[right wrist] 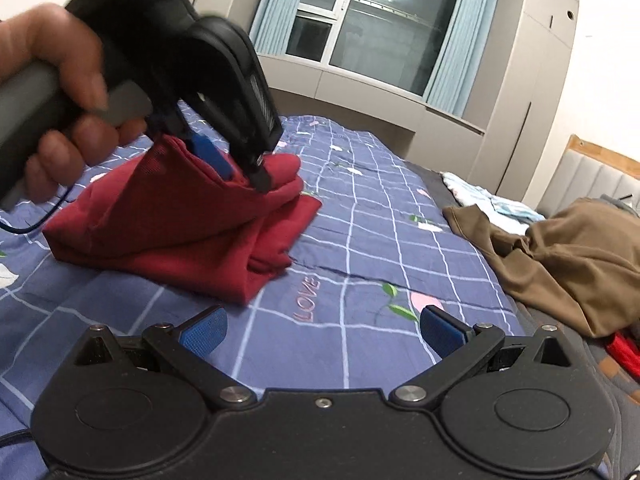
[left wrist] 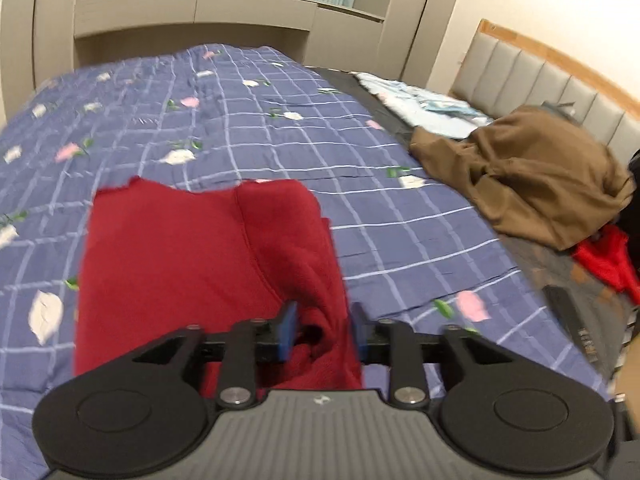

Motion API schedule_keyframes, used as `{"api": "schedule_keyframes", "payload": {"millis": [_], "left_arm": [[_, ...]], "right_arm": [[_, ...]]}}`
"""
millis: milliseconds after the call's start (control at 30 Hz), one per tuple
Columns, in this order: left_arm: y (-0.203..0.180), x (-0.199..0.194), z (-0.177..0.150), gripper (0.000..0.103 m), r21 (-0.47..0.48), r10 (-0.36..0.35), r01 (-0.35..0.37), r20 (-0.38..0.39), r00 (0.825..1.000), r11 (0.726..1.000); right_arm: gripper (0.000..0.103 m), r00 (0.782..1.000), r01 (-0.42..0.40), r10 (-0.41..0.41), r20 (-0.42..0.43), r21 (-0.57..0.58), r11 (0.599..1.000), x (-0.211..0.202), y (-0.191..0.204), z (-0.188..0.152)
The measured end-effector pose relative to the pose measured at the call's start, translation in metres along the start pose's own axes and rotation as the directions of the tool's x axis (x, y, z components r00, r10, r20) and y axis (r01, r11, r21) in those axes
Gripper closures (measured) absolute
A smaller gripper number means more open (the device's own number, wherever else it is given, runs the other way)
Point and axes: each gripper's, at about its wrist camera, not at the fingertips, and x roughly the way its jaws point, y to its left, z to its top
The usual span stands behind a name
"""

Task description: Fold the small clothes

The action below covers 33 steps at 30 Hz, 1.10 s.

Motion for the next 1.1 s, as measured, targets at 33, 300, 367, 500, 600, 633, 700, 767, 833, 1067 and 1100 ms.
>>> {"api": "schedule_keyframes", "payload": {"millis": [33,300,367,500,600,633,700,767,833,1067,1100], "left_arm": [[0.002,-0.005,0.000,0.043,-0.006,-0.017,0.017,0.011,1.000,1.000],[0.047,-0.042,0.007,0.007,-0.103,0.057,-0.050,0.067,0.996,0.993],[0.068,-0.050,0.003,0.004,-0.153,0.114,-0.102,0.073,0.991,0.983],[0.114,-0.057,-0.010,0.004,-0.262,0.209,-0.195,0.025,0.978,0.945],[0.140,-0.057,-0.024,0.004,-0.330,0.242,-0.237,-0.027,0.970,0.914],[0.146,-0.057,-0.027,0.004,-0.342,0.244,-0.243,-0.040,0.969,0.908],[0.154,-0.057,-0.035,0.004,-0.354,0.249,-0.254,-0.060,0.967,0.900],[0.158,-0.054,-0.041,0.004,-0.359,0.246,-0.257,-0.078,0.966,0.897],[0.162,-0.052,-0.048,0.004,-0.362,0.231,-0.250,-0.095,0.968,0.898],[0.166,-0.049,-0.072,0.002,-0.344,0.213,-0.256,-0.159,0.964,0.903],[0.167,-0.048,-0.076,0.002,-0.345,0.207,-0.253,-0.166,0.964,0.904]], "right_arm": [[0.001,1.000,0.002,-0.001,-0.006,0.006,1.000,-0.002,-0.001,-0.002],[0.001,1.000,0.019,-0.017,-0.024,0.087,0.996,0.007,-0.015,0.005],[0.001,1.000,0.008,-0.007,-0.006,0.142,0.990,0.011,-0.022,0.014],[0.001,0.999,-0.033,0.025,0.034,0.283,0.959,0.025,-0.033,0.044],[0.001,0.996,-0.084,0.063,0.070,0.378,0.922,0.036,-0.034,0.071],[0.001,0.993,-0.109,0.083,0.083,0.400,0.910,0.040,-0.031,0.081],[0.001,0.986,-0.161,0.132,0.098,0.407,0.899,0.048,-0.019,0.100],[0.001,0.981,-0.194,0.173,0.090,0.358,0.913,0.054,-0.001,0.114],[0.001,0.981,-0.192,0.186,0.049,0.287,0.938,0.059,0.020,0.117],[0.001,0.988,-0.021,0.066,-0.137,0.311,0.950,0.058,0.005,0.056],[0.001,0.984,-0.006,0.068,-0.166,0.352,0.936,0.058,-0.005,0.043]]}}
